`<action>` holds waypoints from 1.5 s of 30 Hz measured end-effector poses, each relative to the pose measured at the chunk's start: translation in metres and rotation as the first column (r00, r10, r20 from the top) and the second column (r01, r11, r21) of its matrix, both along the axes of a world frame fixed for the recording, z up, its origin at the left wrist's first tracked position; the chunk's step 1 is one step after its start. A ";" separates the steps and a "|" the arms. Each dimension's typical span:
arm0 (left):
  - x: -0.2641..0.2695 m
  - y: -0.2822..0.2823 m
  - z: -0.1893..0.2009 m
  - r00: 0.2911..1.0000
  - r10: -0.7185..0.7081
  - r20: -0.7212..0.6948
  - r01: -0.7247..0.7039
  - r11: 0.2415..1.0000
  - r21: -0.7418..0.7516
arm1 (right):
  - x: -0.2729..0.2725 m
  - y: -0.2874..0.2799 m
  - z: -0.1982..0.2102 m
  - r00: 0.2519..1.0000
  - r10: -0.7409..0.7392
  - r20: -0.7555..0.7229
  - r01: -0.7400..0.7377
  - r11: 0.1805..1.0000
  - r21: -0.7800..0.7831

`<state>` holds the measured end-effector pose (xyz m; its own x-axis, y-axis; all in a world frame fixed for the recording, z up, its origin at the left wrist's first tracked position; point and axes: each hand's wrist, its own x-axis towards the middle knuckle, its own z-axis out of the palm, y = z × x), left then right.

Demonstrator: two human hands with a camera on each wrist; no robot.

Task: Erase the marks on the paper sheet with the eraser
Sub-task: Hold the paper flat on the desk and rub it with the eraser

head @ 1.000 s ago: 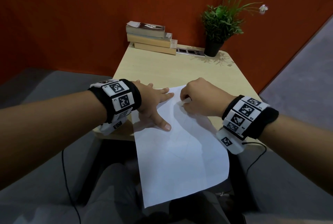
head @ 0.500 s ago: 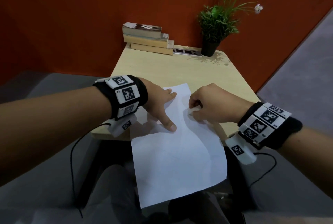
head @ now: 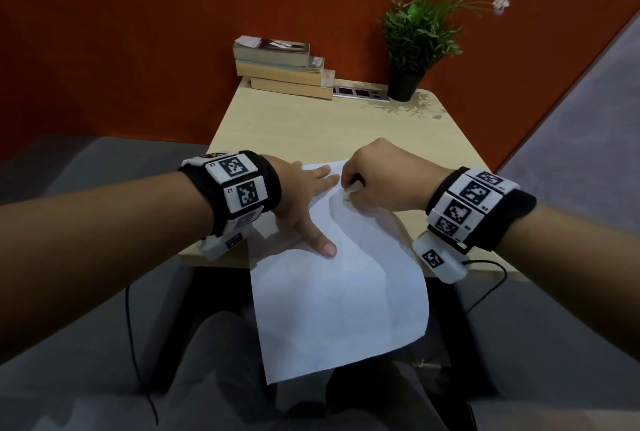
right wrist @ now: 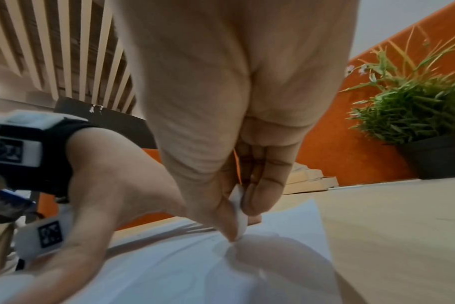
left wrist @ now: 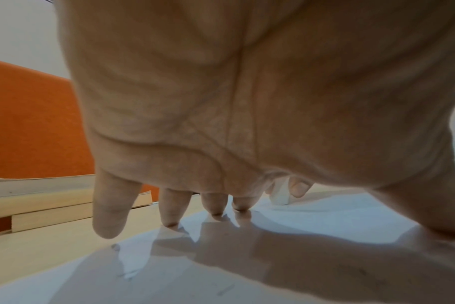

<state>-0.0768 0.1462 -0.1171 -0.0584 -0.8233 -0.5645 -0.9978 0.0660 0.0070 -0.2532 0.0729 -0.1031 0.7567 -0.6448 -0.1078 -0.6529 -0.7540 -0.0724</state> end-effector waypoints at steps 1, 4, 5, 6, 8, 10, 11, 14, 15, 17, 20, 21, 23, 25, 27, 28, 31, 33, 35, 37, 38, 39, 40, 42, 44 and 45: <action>0.000 0.000 -0.001 1.000 0.002 -0.001 -0.002 1.000 0.003 | 0.000 0.003 0.001 0.999 0.030 -0.011 -0.030 1.000 0.006; 0.000 -0.001 -0.002 1.000 0.008 0.005 -0.008 1.000 0.003 | 0.000 0.002 0.005 0.999 0.036 -0.039 -0.035 0.999 0.015; 0.000 -0.001 -0.001 1.000 0.009 0.008 -0.009 1.000 0.000 | 0.000 -0.001 0.006 0.999 0.011 -0.049 -0.011 1.000 -0.001; 0.000 -0.001 -0.001 1.000 0.011 0.011 -0.011 1.000 -0.001 | 0.001 -0.004 0.006 0.998 -0.011 -0.054 0.010 1.000 -0.017; 0.001 -0.002 -0.002 1.000 0.016 0.011 -0.016 1.000 -0.002 | 0.002 -0.002 0.004 0.998 -0.025 -0.052 0.024 0.999 -0.031; 0.002 -0.003 -0.004 1.000 0.016 0.001 -0.016 1.000 0.000 | 0.005 0.007 0.000 0.999 0.014 -0.044 -0.015 1.000 -0.024; 0.002 -0.004 -0.005 1.000 0.011 -0.003 -0.011 1.000 0.002 | 0.006 0.011 0.000 0.999 0.031 -0.044 -0.031 0.999 -0.008; 0.001 -0.004 -0.004 1.000 0.009 0.009 -0.009 1.000 0.003 | 0.006 0.008 0.003 0.998 0.004 -0.060 -0.004 1.000 -0.001; 0.001 -0.004 -0.003 1.000 0.013 0.016 -0.013 1.000 0.000 | 0.006 0.004 0.004 0.998 -0.014 -0.063 0.014 1.000 -0.013; 0.000 -0.003 -0.001 0.999 0.012 0.033 -0.012 1.000 -0.006 | 0.006 0.001 0.004 0.998 -0.030 -0.055 0.029 0.999 -0.028; -0.002 -0.001 0.000 1.000 0.001 0.031 -0.001 1.000 -0.014 | 0.006 0.008 0.001 0.998 0.033 -0.062 -0.035 0.999 -0.026; -0.002 0.000 -0.001 0.999 0.000 0.032 0.000 1.000 -0.015 | 0.005 0.009 0.001 0.997 0.042 -0.062 -0.043 0.999 -0.012; -0.003 0.001 0.001 0.999 0.002 0.046 -0.001 1.000 -0.012 | 0.002 0.005 0.002 0.999 -0.004 -0.048 0.004 1.000 -0.001; -0.004 0.001 0.002 0.998 -0.002 0.058 0.002 1.000 -0.007 | 0.000 0.000 0.001 0.998 -0.056 -0.029 0.056 0.998 -0.008; -0.005 0.001 0.002 0.998 -0.004 0.067 0.004 1.000 -0.003 | 0.000 0.003 -0.003 0.999 -0.041 -0.024 0.041 0.999 -0.016; -0.006 0.002 0.002 0.998 -0.003 0.070 0.003 1.000 -0.004 | 0.001 0.006 -0.003 0.999 -0.014 -0.029 0.013 1.000 -0.019; -0.004 0.001 0.002 0.998 0.000 0.064 0.000 1.000 -0.004 | -0.002 0.007 0.001 1.000 -0.008 -0.023 0.009 1.000 0.027; -0.003 0.000 0.002 0.999 0.004 0.050 -0.004 1.000 -0.001 | -0.006 0.000 0.001 0.998 -0.062 -0.002 0.062 0.998 0.028; -0.002 0.000 0.001 0.999 0.005 0.046 -0.005 1.000 0.001 | -0.006 0.000 -0.002 0.997 -0.072 0.012 0.072 0.997 0.017; -0.001 -0.001 -0.001 0.999 0.005 0.047 -0.005 1.000 0.000 | -0.006 0.004 -0.005 0.999 -0.031 0.021 0.031 0.999 0.023; -0.001 -0.001 -0.002 0.999 0.004 0.046 -0.004 1.000 0.001 | -0.006 0.007 -0.004 1.000 -0.022 0.015 0.021 0.999 0.041; -0.001 -0.002 -0.002 0.999 0.003 0.044 -0.003 1.000 0.002 | -0.006 0.007 -0.003 1.000 -0.026 0.008 0.025 0.998 0.056; 0.000 -0.002 -0.002 0.999 0.000 0.042 0.000 1.000 0.002 | -0.006 0.005 -0.002 0.999 -0.038 0.002 0.038 0.998 0.052; -0.001 -0.002 0.000 0.999 -0.006 0.042 0.005 1.000 0.005 | -0.007 -0.001 -0.002 0.997 -0.073 -0.002 0.073 0.997 0.014; -0.002 -0.001 0.000 0.999 -0.005 0.046 0.005 1.000 0.007 | -0.007 -0.001 -0.003 0.997 -0.073 0.000 0.073 0.997 -0.009; -0.002 -0.001 0.000 0.999 -0.003 0.048 0.003 1.000 0.006 | -0.007 0.000 -0.004 0.999 -0.050 -0.002 0.050 0.999 -0.008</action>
